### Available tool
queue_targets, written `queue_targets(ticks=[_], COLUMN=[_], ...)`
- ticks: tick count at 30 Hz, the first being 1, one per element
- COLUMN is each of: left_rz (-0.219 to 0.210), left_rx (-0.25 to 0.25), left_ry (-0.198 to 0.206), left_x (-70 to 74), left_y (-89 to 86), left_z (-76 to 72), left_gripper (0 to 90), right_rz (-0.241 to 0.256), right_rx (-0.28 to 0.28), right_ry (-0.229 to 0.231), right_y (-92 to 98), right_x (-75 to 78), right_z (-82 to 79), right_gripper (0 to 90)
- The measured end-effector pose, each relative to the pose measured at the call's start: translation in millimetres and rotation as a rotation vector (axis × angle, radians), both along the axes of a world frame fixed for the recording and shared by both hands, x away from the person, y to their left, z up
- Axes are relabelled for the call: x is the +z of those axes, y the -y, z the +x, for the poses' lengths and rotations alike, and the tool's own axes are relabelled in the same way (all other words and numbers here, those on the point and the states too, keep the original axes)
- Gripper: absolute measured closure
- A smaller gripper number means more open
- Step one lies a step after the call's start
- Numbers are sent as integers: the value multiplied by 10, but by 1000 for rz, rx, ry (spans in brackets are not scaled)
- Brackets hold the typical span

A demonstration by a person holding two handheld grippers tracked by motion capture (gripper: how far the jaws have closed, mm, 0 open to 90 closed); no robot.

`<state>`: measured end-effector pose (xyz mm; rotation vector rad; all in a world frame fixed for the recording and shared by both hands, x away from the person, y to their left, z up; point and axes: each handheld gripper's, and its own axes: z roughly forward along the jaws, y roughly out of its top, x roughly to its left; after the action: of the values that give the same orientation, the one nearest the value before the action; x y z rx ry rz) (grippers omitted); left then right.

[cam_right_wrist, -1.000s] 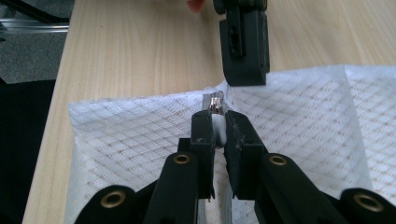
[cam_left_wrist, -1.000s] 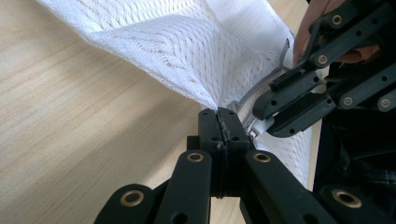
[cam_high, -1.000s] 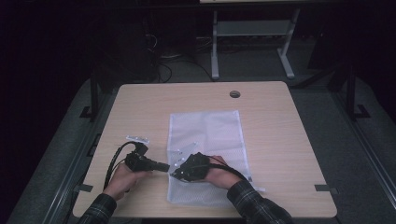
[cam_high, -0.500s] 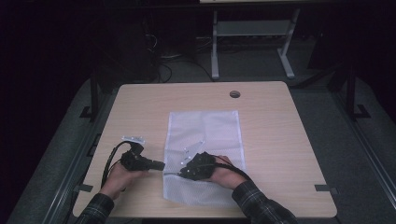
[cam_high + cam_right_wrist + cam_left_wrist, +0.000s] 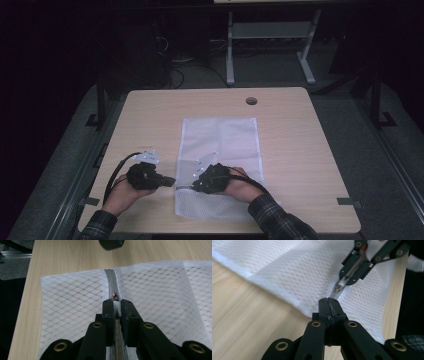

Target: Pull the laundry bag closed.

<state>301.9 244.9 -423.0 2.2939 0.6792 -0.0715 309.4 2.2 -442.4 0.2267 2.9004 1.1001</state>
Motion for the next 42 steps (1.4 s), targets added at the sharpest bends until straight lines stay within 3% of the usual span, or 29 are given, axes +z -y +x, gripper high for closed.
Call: queue_targets(ticks=[4,11,15,22,42], left_rz=[18,101,171,165,158], left_rx=[-54,-105,-120,-102,-81], left_ry=[6,-10,-5,-39,-45], left_x=[-36,-180,-250,-265,-270], left_y=[123,245,289,275,266], left_z=[-24,-56,-62,-34,-41], left_gripper=[900,900,900,900,900], right_rz=[-4,-16,-23,-57,-62], right_rx=[3,4,5,19,3], right_ry=[-4,1,0,7,-4], right_y=[-10,-28,-46,-58,198], right_x=[-8,-25,-37,-66,-54], right_z=[1,3,-5,-19,-41], right_gripper=[817,817,817,818,817])
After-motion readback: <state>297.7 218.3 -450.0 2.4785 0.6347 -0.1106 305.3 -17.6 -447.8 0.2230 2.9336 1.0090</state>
